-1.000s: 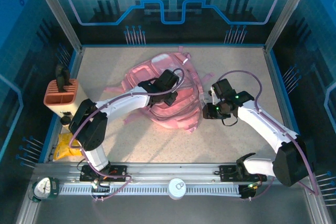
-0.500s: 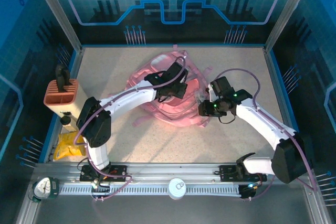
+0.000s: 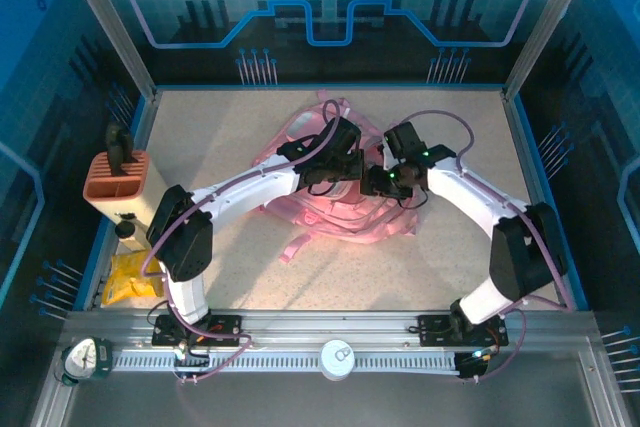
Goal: Pack books, pencil case, and school supplies into a backpack
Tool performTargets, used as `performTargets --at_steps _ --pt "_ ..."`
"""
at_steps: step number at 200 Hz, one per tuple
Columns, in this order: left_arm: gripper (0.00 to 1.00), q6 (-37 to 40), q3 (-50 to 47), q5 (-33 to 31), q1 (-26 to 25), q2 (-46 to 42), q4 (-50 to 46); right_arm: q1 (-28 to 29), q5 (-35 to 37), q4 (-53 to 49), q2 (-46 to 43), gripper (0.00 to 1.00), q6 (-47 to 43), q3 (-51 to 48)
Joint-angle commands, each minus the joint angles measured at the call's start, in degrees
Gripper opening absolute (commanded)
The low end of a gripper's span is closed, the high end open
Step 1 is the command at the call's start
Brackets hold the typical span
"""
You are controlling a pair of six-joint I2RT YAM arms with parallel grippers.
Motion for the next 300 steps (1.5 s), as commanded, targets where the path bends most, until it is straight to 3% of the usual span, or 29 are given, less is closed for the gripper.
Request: performTargets --at_steps 1,17,39,97,158,208,266,300 --pt "0.0 -2.32 0.19 1.72 -0.69 -0.57 4.39 -0.5 -4.48 4.14 0.32 0.64 1.82 1.23" --pt "0.0 -1.79 -0.26 1.3 -0.57 -0.75 4.25 -0.86 -6.14 6.2 -1.82 0.72 2.26 -1.14" --pt "0.0 -2.18 -1.37 1.57 -0.22 -1.14 4.86 -3.35 -11.19 8.16 -4.14 0.72 3.3 -5.58" --pt "0.0 -2.35 -2.26 3.16 -0.02 -1.29 6.07 -6.37 -19.79 15.03 -7.08 0.43 5.68 -13.08" --pt "0.0 -3.54 -2.62 3.47 -0.01 -1.5 7.28 -4.07 -22.86 25.94 -1.81 0.33 12.91 -11.97" --pt "0.0 -4.78 -2.98 2.51 -0.02 -1.98 8.19 -1.23 -24.91 36.31 4.81 0.34 18.42 -11.28" --pt "0.0 -5.06 -4.84 2.96 0.07 -2.29 8.42 -6.99 -23.52 31.86 -5.83 0.41 12.21 -19.53" --pt "0.21 -6.82 -6.34 7.03 0.99 -1.36 8.99 -8.8 -14.32 19.12 -12.26 0.54 2.11 -20.65"
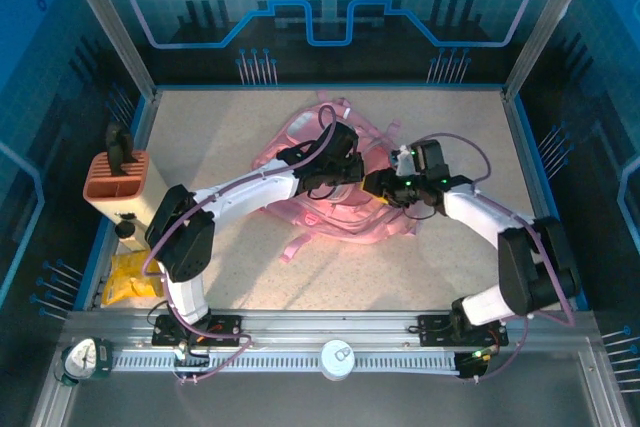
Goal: Pack books, pencil case, and school supplies into a backpack
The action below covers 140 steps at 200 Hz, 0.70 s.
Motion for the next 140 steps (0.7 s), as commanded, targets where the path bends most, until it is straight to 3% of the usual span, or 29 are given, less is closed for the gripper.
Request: performTargets --at_steps 1,20,47,86,140 --pt "0.22 -2.81 -1.92 5.32 0.55 -1.08 3.72 -0.83 6.01 -9.29 -3.85 0.54 -8.66 -0.82" --pt "0.41 -3.39 -6.38 9.57 0.58 -3.59 9.13 -2.03 5.32 -10.46 -5.82 0.6 -10.6 -2.52" --pt "0.58 -6.98 -13.88 6.43 1.9 -8.71 10.25 -2.19 8.64 -13.48 -8.64 0.68 -11.23 -4.06" --pt "0.65 -14.12 -26.82 4.73 5.95 -14.86 16.15 1.11 13.07 -16.56 -10.78 0.78 -12.57 -5.41" --pt "0.69 -22.03 -31.34 4.62 8.28 -12.23 20.89 7.17 17.44 -15.09 -11.37 0.91 -12.01 -7.55"
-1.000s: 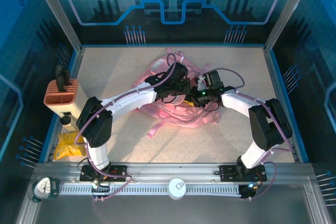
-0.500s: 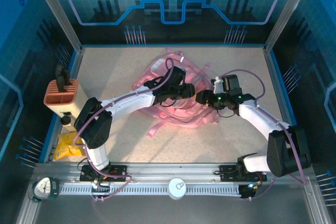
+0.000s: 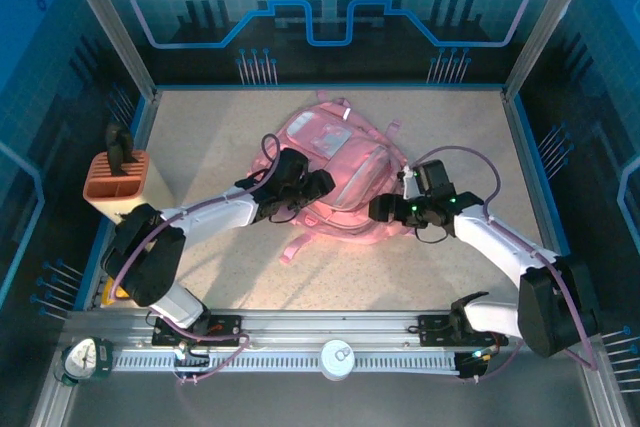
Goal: Pack books, pencil case, and school supplies into a backpack
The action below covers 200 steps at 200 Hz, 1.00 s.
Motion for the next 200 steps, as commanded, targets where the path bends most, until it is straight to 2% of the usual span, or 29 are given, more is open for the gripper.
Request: performTargets --at_steps 1,79,119,145,165,200 --pt "0.69 -5.08 -1.17 -0.61 0.29 1.86 4.28 2.69 2.99 -2.14 -0.66 0.91 -0.25 -1.08" --pt "0.61 -8.64 -1.36 -0.73 0.07 5.93 5.81 6.03 5.83 -1.46 -3.03 0.92 1.78 -2.11" --pt "0.7 -12.71 -6.67 -6.52 -0.74 0.82 4.35 8.34 10.47 -3.64 -4.03 0.91 1.46 -0.48" --pt "0.72 -14.63 -6.49 -5.63 -0.96 2.32 7.1 10.54 12.03 -3.42 -3.38 0.86 2.12 0.69" --pt "0.64 -14.74 -2.9 -3.17 -1.41 6.29 8.45 12.66 13.92 -2.87 -2.66 0.81 3.08 1.55" --pt "0.37 -13.87 -0.65 -4.07 -2.19 7.3 9.23 16.84 17.8 -3.93 -1.76 0.73 6.78 3.3"
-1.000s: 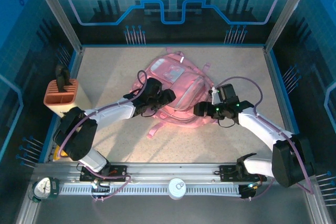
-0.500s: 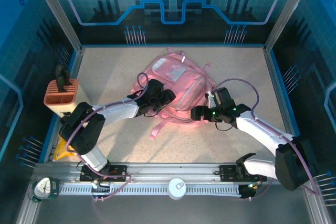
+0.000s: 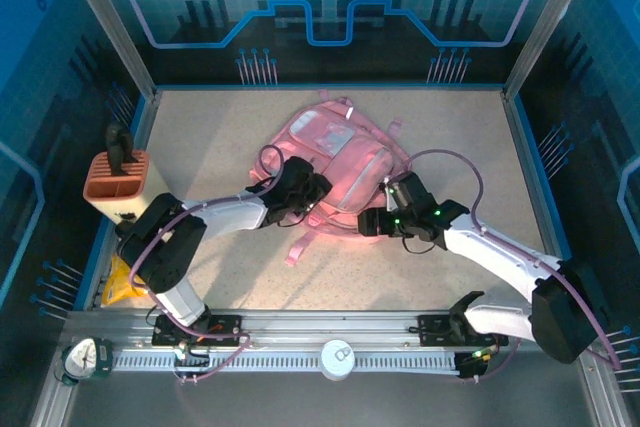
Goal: Pack books, pencil case, and school supplies into a backpack
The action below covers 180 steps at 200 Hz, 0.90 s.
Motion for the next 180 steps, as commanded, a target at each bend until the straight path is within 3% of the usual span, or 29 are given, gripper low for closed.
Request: performTargets --at_steps 1,30,50,89,160,180 --pt "0.36 0.18 1.64 0.07 -1.11 1.16 0.55 2.98 4.24 -1.25 0.56 0.72 3.2 2.1" --pt "0.14 0.4 1.56 0.74 -1.45 0.22 1.68 6.77 5.72 0.8 3.57 0.64 6.69 3.77" --pt "0.06 1.05 2.07 0.82 -1.99 -0.18 1.45 9.63 8.82 1.09 7.43 0.59 9.48 6.44" --pt "0.0 1.35 2.36 0.97 -2.58 -1.04 1.08 11.88 11.52 6.85 12.71 0.47 14.48 8.62" --pt "0.0 2.2 2.77 0.09 -4.63 -2.38 0.79 12.82 19.85 16.85 19.85 0.48 21.84 8.62" --pt "0.0 1.98 2.79 -0.1 -5.08 -2.54 0.79 12.82 24.38 14.06 22.02 0.47 22.35 11.92"
